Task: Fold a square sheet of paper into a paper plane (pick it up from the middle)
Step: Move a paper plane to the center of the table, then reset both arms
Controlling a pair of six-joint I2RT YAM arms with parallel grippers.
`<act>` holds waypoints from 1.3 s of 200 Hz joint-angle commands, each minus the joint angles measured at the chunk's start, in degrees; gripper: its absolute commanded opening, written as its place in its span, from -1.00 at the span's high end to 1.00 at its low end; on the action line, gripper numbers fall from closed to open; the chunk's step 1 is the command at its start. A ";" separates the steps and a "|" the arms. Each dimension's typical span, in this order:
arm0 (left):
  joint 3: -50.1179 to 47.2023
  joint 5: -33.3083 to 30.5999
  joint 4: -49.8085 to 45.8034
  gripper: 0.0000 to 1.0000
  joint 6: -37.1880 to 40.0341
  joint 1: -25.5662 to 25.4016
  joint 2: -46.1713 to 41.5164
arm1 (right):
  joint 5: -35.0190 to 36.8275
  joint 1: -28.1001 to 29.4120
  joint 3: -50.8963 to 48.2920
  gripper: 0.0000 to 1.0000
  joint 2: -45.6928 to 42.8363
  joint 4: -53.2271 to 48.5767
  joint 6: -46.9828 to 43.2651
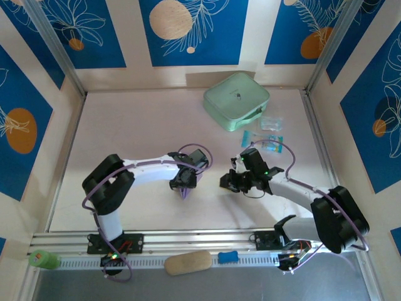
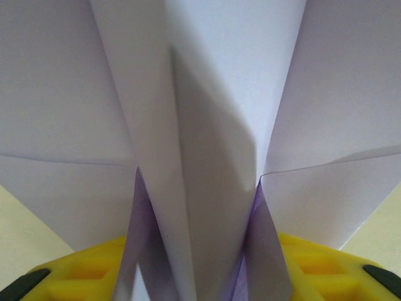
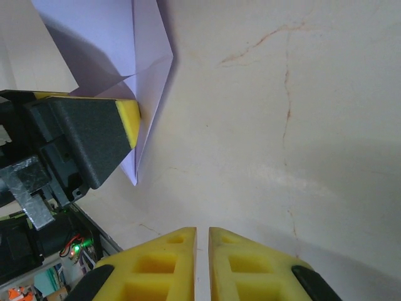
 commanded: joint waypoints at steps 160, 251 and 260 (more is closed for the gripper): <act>-15.55 -26.71 13.47 -0.75 30.67 14.85 -36.36 | 47.93 -14.79 -4.72 -0.52 -12.66 19.35 -40.21; -34.86 -10.40 61.99 -0.92 53.83 42.22 -27.24 | 17.43 -29.01 -8.96 -0.56 16.86 63.25 -41.37; -36.60 -8.54 68.01 -0.92 54.49 42.66 -25.80 | 16.79 -28.92 -8.29 -0.56 15.94 60.26 -42.38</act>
